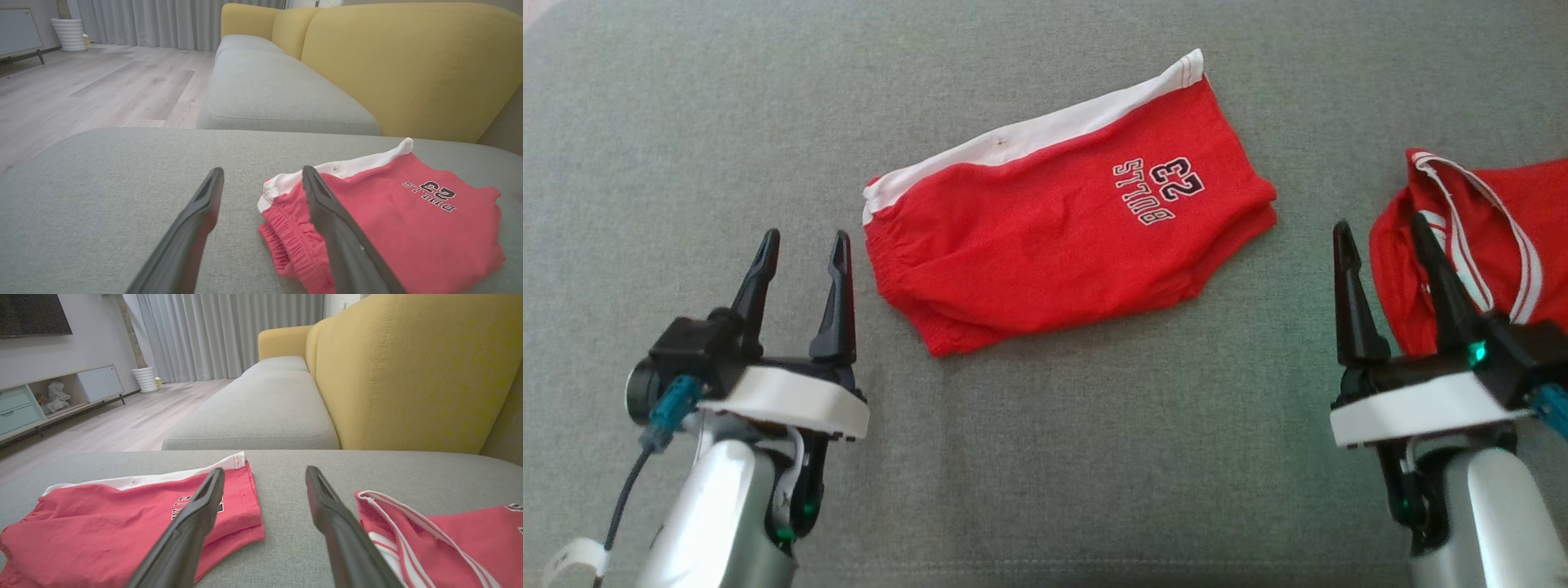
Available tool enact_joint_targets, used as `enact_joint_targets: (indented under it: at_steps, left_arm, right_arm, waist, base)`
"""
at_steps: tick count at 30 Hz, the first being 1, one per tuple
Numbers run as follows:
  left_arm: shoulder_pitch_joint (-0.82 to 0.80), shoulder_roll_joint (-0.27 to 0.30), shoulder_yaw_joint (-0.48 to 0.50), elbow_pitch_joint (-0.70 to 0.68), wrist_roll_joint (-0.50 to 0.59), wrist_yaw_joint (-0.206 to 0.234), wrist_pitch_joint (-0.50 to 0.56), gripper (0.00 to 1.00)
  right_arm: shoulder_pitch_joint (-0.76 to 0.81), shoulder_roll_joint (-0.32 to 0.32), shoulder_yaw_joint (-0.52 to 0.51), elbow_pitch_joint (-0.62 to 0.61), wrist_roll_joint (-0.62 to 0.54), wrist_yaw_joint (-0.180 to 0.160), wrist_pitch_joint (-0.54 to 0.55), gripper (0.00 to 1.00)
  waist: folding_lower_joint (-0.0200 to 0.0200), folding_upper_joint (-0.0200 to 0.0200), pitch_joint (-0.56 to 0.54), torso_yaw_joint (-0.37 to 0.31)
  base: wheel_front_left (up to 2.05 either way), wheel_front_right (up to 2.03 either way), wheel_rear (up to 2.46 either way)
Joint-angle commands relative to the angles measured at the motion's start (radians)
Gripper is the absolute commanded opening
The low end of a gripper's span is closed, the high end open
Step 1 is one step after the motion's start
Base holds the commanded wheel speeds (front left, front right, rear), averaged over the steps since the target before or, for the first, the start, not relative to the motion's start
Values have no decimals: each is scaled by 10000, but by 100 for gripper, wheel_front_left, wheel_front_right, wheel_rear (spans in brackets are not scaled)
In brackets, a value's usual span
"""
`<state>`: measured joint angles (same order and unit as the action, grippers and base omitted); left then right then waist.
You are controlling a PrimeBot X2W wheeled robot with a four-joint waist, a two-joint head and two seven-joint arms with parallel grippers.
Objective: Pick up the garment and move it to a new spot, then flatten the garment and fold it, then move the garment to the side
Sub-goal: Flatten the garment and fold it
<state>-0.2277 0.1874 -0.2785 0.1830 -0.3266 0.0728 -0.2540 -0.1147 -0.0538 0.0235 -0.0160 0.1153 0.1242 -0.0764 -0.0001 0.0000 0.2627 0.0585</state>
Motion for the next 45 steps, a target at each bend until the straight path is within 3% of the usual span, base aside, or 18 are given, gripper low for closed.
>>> enact_joint_targets:
  at_steps: [1, 12, 28, 32, 45]
  left_arm:
    - [-113, 278, 331, -366, 77, 86, -77, 100]
    - [199, 326, 204, -418, 66, 168, -63, 100]
    - [35, 319, 30, -493, -12, 149, -54, 100]
    - [-156, 199, -74, -497, -39, 80, -58, 100]
    - [-952, -362, -227, -217, 99, -375, -75, 100]
  right_arm:
    - [3, 32, 253, -575, 86, 65, 135, 100]
    - [632, 34, 249, -1382, 293, 65, 613, 100]
    - [462, 35, 107, -1166, 346, 65, 795, 100]
    - [-286, 35, 58, -286, 165, 65, 922, 100]
    - [-3645, 35, -598, 4807, -519, 65, 828, 100]
  waist:
    - [1, 0, -37, -33]
    - [1, 0, -169, -33]
    - [1, 0, 52, 217]
    - [1, 0, 314, 494]
    - [1, 0, 1222, 1563]
  base:
    - [0, 0, 0]
    - [0, 0, 0]
    - [0, 0, 0]
    - [0, 0, 0]
    - [0, 0, 0]
